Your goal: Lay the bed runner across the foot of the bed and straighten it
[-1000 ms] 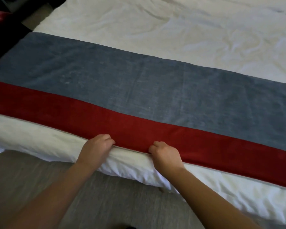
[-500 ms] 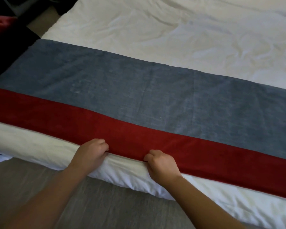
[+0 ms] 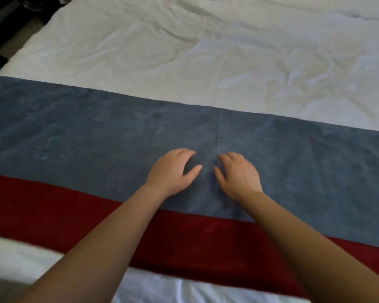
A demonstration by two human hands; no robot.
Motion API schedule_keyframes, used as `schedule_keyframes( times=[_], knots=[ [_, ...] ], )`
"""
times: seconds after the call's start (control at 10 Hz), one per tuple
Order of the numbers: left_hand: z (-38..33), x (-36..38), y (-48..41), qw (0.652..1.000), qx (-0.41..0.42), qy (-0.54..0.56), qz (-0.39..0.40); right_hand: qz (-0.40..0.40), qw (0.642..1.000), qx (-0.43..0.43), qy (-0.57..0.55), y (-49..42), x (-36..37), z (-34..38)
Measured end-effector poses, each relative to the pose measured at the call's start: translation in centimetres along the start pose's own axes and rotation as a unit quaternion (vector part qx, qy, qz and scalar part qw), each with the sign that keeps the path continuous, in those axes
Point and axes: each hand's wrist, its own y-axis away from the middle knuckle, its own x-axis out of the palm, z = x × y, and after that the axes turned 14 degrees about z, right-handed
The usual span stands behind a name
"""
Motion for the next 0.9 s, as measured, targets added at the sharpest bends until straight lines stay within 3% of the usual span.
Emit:
schedule_keyframes(
  times=[0.3, 0.5, 0.7, 0.9],
  knots=[
    [-3.9, -1.2, -17.4, 0.997, -0.045, -0.052, 0.024, 0.003, 0.999, 0.041, 0.021, -10.4, -4.6, -12.2],
    [-3.4, 0.4, -21.3, 0.991, -0.028, -0.112, 0.073, 0.020, 0.999, -0.012, 0.032, -14.2, -3.0, -14.3],
    [-3.2, 0.3, -22.6, 0.983, -0.049, -0.132, 0.120, 0.089, 0.992, 0.008, 0.084, -14.8, -2.4, -14.9],
    [-4.9, -4.9, -22.6, 0.995, -0.035, -0.089, 0.040, 0.016, 0.998, 0.059, 0.018, -14.3, -8.3, -14.3]
  ],
)
